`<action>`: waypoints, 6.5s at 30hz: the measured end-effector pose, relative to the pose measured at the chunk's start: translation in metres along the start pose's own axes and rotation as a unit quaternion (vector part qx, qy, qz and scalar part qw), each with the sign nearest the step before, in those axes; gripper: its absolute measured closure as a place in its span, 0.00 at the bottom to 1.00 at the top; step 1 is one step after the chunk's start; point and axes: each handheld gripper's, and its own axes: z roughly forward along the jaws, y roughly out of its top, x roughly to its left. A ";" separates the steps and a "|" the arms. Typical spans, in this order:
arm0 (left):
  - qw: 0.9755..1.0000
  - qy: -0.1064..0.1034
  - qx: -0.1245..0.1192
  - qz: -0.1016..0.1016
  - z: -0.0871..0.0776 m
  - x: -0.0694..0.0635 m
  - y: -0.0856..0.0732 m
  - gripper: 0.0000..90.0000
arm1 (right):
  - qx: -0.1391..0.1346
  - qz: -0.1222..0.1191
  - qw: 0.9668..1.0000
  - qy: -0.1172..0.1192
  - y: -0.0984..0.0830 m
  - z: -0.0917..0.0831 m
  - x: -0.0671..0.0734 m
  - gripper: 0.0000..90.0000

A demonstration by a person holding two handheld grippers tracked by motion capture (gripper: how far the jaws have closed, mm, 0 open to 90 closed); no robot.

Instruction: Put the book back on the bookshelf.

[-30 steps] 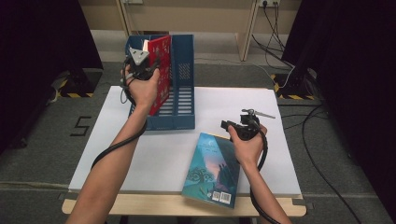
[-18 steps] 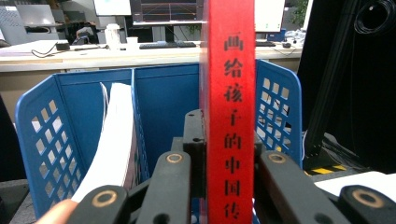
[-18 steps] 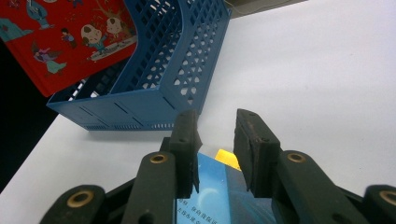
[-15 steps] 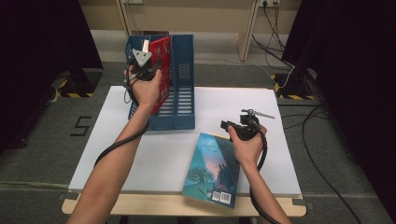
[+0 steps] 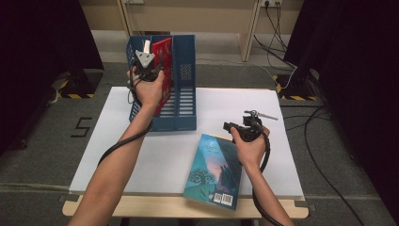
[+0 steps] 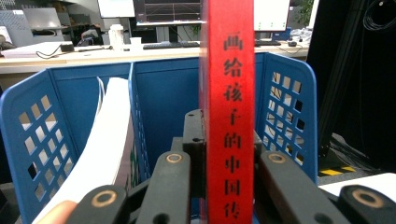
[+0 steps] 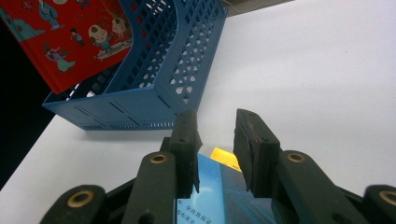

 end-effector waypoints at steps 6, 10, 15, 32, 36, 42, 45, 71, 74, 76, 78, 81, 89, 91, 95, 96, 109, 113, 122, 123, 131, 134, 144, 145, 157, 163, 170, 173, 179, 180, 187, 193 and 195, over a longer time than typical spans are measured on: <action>1.000 0.003 0.002 0.001 0.004 -0.001 -0.002 0.88 | 0.002 0.001 1.000 0.000 0.000 0.000 -0.001 0.78; 1.000 0.005 0.005 0.002 0.009 -0.001 -0.004 0.88 | 0.001 0.001 1.000 -0.001 0.000 0.000 -0.003 0.78; 1.000 0.005 0.005 0.001 0.013 0.000 -0.007 0.88 | 0.002 0.004 1.000 -0.003 -0.001 -0.001 -0.005 0.78; 1.000 0.006 -0.016 0.014 0.011 -0.001 -0.017 0.88 | 0.004 0.005 1.000 -0.002 -0.003 0.001 -0.006 0.78; 1.000 0.006 -0.019 0.006 0.011 -0.002 -0.020 0.88 | 0.004 0.004 1.000 -0.002 -0.003 0.001 -0.006 0.78; 1.000 0.009 -0.020 0.009 0.011 -0.003 -0.026 0.88 | 0.005 0.005 1.000 -0.001 -0.004 0.002 -0.007 0.78; 1.000 0.010 -0.020 0.011 0.011 -0.004 -0.026 0.88 | 0.004 0.007 1.000 -0.001 -0.004 0.001 -0.007 0.78; 1.000 0.011 -0.028 0.001 0.015 -0.004 -0.029 0.88 | 0.007 0.005 1.000 -0.001 -0.005 0.001 -0.008 0.79; 1.000 0.010 -0.029 0.003 0.015 -0.004 -0.029 0.88 | 0.007 0.005 1.000 0.000 -0.005 0.002 -0.008 0.79; 1.000 0.010 -0.029 0.005 0.015 -0.004 -0.029 0.88 | 0.008 0.004 1.000 0.000 -0.005 0.002 -0.008 0.79; 1.000 0.009 -0.029 0.005 0.015 -0.004 -0.030 0.88 | 0.008 0.005 1.000 0.000 -0.005 0.002 -0.008 0.79; 1.000 0.007 -0.023 0.008 0.015 -0.002 -0.029 0.88 | 0.009 0.005 1.000 0.000 -0.005 0.001 -0.007 0.79; 1.000 0.004 -0.008 0.019 0.015 0.001 -0.026 0.88 | 0.009 0.006 1.000 0.002 -0.004 0.001 -0.006 0.80; 1.000 0.003 -0.005 0.011 0.015 0.002 -0.025 0.88 | 0.010 0.006 1.000 0.002 -0.004 0.002 -0.006 0.80; 1.000 -0.005 -0.023 -0.008 0.013 0.004 -0.025 0.88 | 0.010 0.002 1.000 0.003 -0.004 0.001 -0.006 0.80; 0.999 -0.006 -0.031 -0.014 0.011 0.004 -0.025 0.88 | 0.010 0.003 1.000 0.003 -0.004 0.001 -0.006 0.80; 0.999 0.013 -0.050 0.009 0.012 -0.003 -0.014 0.88 | 0.013 0.005 1.000 0.004 -0.003 0.001 -0.004 0.80; 0.998 0.023 -0.050 0.017 0.015 -0.005 -0.017 0.88 | 0.009 0.003 1.000 0.004 -0.003 0.000 -0.006 0.80; 0.998 0.025 -0.057 0.021 0.016 -0.007 -0.025 0.88 | 0.012 0.009 1.000 0.003 -0.007 0.001 -0.010 0.80; 0.998 0.024 -0.057 0.020 0.017 -0.006 -0.026 0.88 | 0.013 0.007 1.000 0.002 -0.007 0.001 -0.010 0.80; 0.998 0.018 -0.059 0.022 0.018 -0.003 -0.032 0.88 | 0.014 0.006 1.000 0.004 -0.008 0.001 -0.009 0.80; 0.998 0.016 -0.058 0.022 0.018 -0.001 -0.034 0.88 | 0.016 0.006 1.000 0.006 -0.008 0.001 -0.008 0.80; 0.999 0.012 -0.046 0.019 0.020 0.000 -0.043 0.87 | 0.015 -0.001 1.000 0.005 -0.009 0.002 -0.008 0.81; 0.999 0.012 -0.045 0.019 0.020 0.000 -0.044 0.87 | 0.015 -0.002 1.000 0.005 -0.009 0.002 -0.008 0.81; 0.999 0.012 -0.024 0.023 0.019 0.001 -0.048 0.87 | 0.016 0.000 1.000 0.006 -0.009 0.002 -0.007 0.81; 0.999 0.014 -0.013 0.026 0.017 0.002 -0.046 0.87 | 0.017 0.000 1.000 0.006 -0.009 0.002 -0.007 0.81; 0.999 0.010 0.012 0.035 0.012 0.003 -0.041 0.85 | 0.017 0.003 1.000 0.007 -0.010 0.002 -0.005 0.81; 0.999 0.008 0.023 0.032 0.008 0.005 -0.040 0.85 | 0.016 0.001 1.000 0.007 -0.010 0.002 -0.005 0.81; 0.999 0.003 0.039 0.032 0.000 0.007 -0.039 0.85 | 0.016 0.000 1.000 0.008 -0.011 0.002 -0.004 0.80; 0.999 0.002 0.041 0.032 -0.002 0.008 -0.039 0.85 | 0.016 0.000 1.000 0.009 -0.011 0.002 -0.003 0.80; 0.997 -0.010 0.064 0.034 -0.014 0.011 -0.041 0.85 | 0.019 0.001 1.000 0.009 -0.013 0.003 -0.002 0.80; 0.996 -0.021 0.082 0.034 -0.024 0.014 -0.043 0.84 | 0.021 0.001 1.000 0.011 -0.015 0.005 0.000 0.80; 0.996 -0.025 0.085 0.031 -0.026 0.014 -0.044 0.83 | 0.022 0.000 1.000 0.011 -0.015 0.005 0.001 0.80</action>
